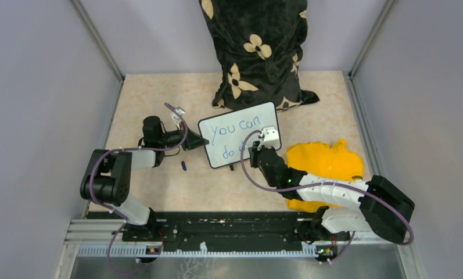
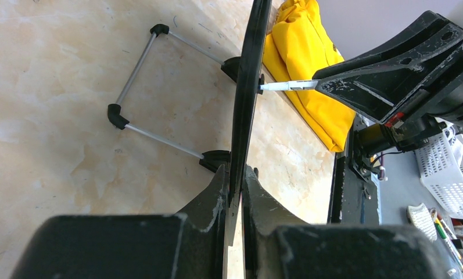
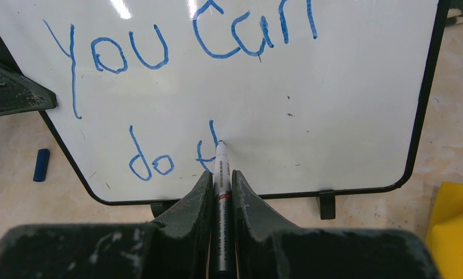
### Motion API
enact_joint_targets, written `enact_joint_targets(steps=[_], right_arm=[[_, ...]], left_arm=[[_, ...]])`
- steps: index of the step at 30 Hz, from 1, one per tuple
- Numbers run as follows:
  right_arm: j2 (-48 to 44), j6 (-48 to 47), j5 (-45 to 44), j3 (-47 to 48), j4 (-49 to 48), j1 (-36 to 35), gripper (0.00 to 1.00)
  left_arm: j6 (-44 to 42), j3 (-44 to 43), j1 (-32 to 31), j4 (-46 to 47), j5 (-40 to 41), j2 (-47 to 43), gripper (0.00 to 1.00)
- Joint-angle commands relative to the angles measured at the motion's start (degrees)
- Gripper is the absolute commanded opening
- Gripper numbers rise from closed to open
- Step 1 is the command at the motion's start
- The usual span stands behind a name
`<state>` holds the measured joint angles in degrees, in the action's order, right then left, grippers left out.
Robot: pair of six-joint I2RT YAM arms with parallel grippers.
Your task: Write a sentence on the whiteboard
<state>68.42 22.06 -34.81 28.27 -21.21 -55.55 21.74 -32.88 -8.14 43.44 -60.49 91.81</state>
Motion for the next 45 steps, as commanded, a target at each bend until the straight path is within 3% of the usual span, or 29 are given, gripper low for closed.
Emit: enact_joint_targets(steps=[1, 45], right_arm=[[-0.79, -0.60, -1.74, 1.69, -1.22, 1.35, 0.00], [-4.97, 2.41, -0.17, -3.48, 0.99, 1.65, 0.00]], left_arm=[[-1.70, 0.01, -0.83, -4.93, 2.88, 1.97, 0.13], [-2.05, -0.06, -1.04, -5.38, 3.01, 1.91, 0.13]])
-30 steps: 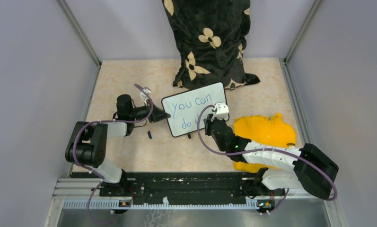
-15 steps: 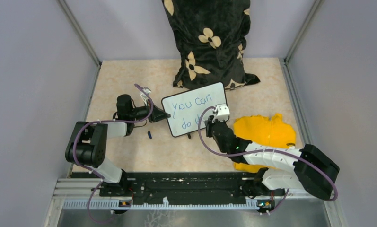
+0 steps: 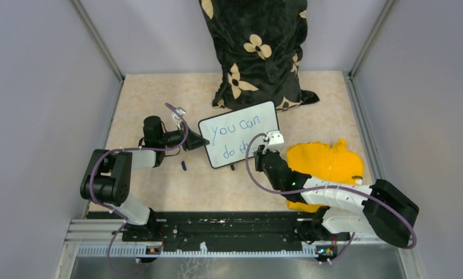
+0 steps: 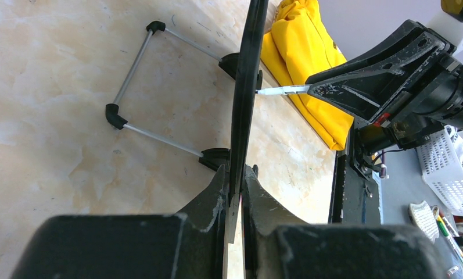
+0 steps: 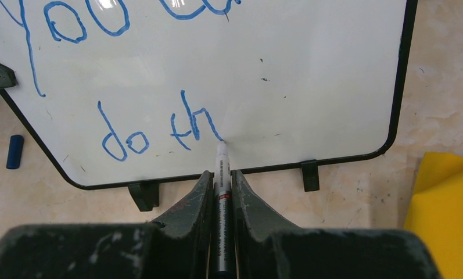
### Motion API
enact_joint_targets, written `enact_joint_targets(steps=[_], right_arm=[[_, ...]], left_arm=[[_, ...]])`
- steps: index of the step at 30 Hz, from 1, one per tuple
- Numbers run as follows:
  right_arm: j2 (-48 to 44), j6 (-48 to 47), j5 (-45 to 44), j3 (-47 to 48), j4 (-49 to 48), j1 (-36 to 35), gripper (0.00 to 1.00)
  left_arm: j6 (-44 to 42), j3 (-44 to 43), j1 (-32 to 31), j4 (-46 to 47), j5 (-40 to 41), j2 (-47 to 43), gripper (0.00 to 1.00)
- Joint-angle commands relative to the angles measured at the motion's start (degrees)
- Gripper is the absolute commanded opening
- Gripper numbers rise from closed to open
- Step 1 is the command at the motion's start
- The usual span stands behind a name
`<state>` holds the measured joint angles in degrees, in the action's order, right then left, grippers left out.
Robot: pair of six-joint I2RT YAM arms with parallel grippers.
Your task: Write a sentence on the whiteboard
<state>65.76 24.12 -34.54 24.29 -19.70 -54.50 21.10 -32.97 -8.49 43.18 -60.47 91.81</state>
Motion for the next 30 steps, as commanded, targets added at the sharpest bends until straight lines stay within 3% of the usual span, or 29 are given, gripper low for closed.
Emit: enact_joint_targets(steps=[1, 11, 30], right_arm=[[-2.87, 0.32, -0.52, 0.68, -0.29, 0.64, 0.00], [-8.81, -2.37, -3.01, 3.01, 0.89, 0.62, 0.00], [-4.12, -1.90, -2.11, 4.95, -2.69, 0.62, 0.00]], left_arm=[[-1.53, 0.01, -0.73, -5.17, 2.99, 1.91, 0.13], [-1.53, -0.10, -0.82, -5.39, 2.99, 1.95, 0.13], [-1.59, -0.16, -0.91, -5.48, 3.07, 1.90, 0.13]])
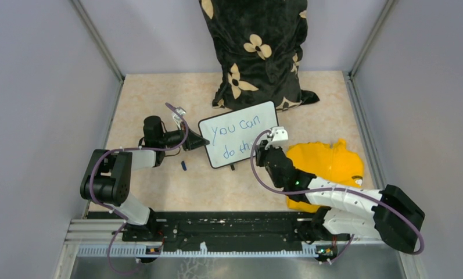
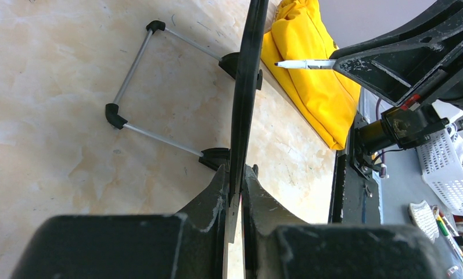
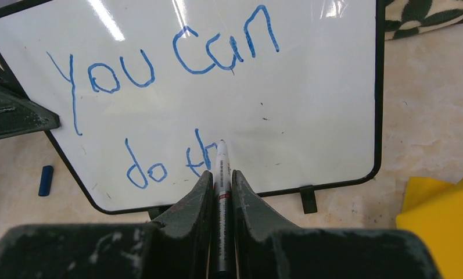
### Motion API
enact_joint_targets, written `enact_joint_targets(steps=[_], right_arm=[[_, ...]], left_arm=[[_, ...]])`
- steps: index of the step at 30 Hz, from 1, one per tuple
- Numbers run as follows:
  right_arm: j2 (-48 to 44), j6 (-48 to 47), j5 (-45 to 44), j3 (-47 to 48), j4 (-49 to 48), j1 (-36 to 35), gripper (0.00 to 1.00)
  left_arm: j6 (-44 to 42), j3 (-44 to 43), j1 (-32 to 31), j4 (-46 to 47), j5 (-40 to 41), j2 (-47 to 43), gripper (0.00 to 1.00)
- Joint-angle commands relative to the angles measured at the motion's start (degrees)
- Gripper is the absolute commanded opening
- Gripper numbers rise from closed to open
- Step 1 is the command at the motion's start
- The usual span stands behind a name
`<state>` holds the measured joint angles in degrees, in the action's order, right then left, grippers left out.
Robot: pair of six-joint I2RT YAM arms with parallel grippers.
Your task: Write a sentence on the whiteboard
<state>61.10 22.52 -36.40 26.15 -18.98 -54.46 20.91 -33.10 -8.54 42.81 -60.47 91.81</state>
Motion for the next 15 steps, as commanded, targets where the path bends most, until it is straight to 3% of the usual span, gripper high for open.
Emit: enact_joint_targets(steps=[1, 15], right_arm=[[0.78, -0.30, -0.24, 3.16, -3.47, 0.58, 0.00], [3.29, 0.15, -0.10, 2.60, -4.02, 0.67, 0.00]], left_arm=[[-1.39, -0.03, -0.87, -5.07, 3.06, 1.93, 0.13], [-1.39, 0.01, -0.87, -5.10, 3.03, 1.98, 0.13]])
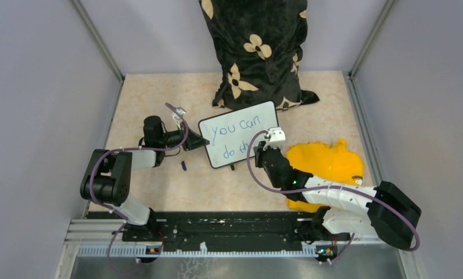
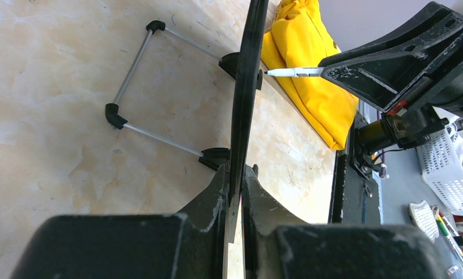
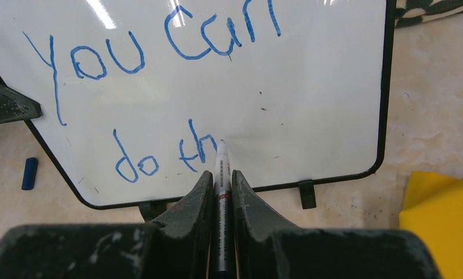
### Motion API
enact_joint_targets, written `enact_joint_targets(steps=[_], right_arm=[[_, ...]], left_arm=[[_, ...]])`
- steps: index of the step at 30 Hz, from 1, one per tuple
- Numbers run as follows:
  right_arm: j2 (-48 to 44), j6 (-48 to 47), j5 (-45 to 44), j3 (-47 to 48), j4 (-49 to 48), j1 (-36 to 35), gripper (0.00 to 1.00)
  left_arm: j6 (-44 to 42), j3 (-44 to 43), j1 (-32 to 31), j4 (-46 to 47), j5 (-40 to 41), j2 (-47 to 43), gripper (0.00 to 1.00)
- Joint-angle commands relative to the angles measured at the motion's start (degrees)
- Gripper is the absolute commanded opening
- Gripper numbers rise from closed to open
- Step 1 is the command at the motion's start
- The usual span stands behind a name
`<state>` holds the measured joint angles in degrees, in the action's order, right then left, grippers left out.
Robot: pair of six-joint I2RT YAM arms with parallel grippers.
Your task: Write a sentence on the whiteboard
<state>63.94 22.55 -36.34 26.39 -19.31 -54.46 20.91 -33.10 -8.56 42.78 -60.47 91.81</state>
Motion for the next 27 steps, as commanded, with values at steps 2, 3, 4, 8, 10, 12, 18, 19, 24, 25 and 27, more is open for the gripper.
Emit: enact_joint_targets(steps=[2, 3, 4, 8, 10, 12, 18, 19, 24, 25, 27], right_arm=[[0.57, 0.12, -0.22, 2.35, -3.87, 0.67, 0.00], [0.65, 0.13, -0.18, 2.39, -3.97, 0.73, 0.00], [0.66, 0.13, -0.22, 2.38, -4.04, 0.75, 0.00], [0.79, 0.13, -0.21, 2.36, -4.29, 0.86, 0.00], [0.91, 0.14, -0.18, 2.35, -4.54, 0.95, 0.00], [1.16, 0.13, -0.11, 2.47, -4.59, 1.22, 0.00], [1.91, 0.28, 0.19, 2.48, -4.92, 1.61, 0.00], [2.09, 0.30, 0.21, 2.49, -5.01, 1.63, 0.00], [2.67, 0.69, 0.54, 2.31, -5.11, 1.74, 0.00], [2.63, 0.74, 0.49, 2.24, -5.06, 1.76, 0.00], [2.63, 0.87, 0.66, 2.05, -5.04, 1.83, 0.00]], left_arm=[[-1.44, -0.03, -0.85, -5.15, 3.05, 2.02, 0.13], [-1.44, 0.00, -0.85, -5.17, 3.06, 1.99, 0.13], [-1.48, -0.09, -0.85, -5.17, 3.11, 1.98, 0.13], [-1.48, -0.09, -0.85, -5.25, 3.05, 2.03, 0.13], [-1.53, -0.12, -0.85, -5.25, 3.08, 1.96, 0.13], [-1.48, -0.10, -0.85, -5.28, 3.07, 1.89, 0.13], [-1.48, -0.09, -0.85, -5.37, 3.05, 1.89, 0.14], [-1.48, -0.12, -0.85, -5.35, 3.07, 1.88, 0.14], [-1.53, -0.12, -0.85, -5.34, 3.09, 1.84, 0.14], [-1.49, -0.11, -0.85, -5.34, 3.03, 1.90, 0.14], [-1.48, -0.11, -0.85, -5.39, 3.15, 1.89, 0.13]])
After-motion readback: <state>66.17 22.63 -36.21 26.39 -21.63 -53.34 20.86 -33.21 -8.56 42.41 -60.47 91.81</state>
